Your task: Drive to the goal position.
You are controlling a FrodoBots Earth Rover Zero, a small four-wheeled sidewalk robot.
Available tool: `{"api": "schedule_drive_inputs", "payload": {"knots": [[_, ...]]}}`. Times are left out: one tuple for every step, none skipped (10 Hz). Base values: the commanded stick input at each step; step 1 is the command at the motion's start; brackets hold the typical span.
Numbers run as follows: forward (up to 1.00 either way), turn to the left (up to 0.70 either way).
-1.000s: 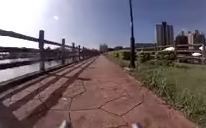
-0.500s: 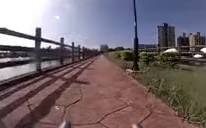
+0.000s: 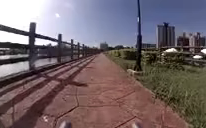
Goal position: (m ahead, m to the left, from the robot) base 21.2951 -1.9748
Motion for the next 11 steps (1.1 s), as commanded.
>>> {"api": "schedule_drive_inputs", "payload": {"knots": [[0.5,0.0],[0.5,0.0],[0.5,0.0],[0.5,0.0],[0.5,0.04],[0.5,0.01],[0.5,0.0],[0.5,0.15],[0.5,0.49],[0.5,0.11],[0.5,0.0]]}}
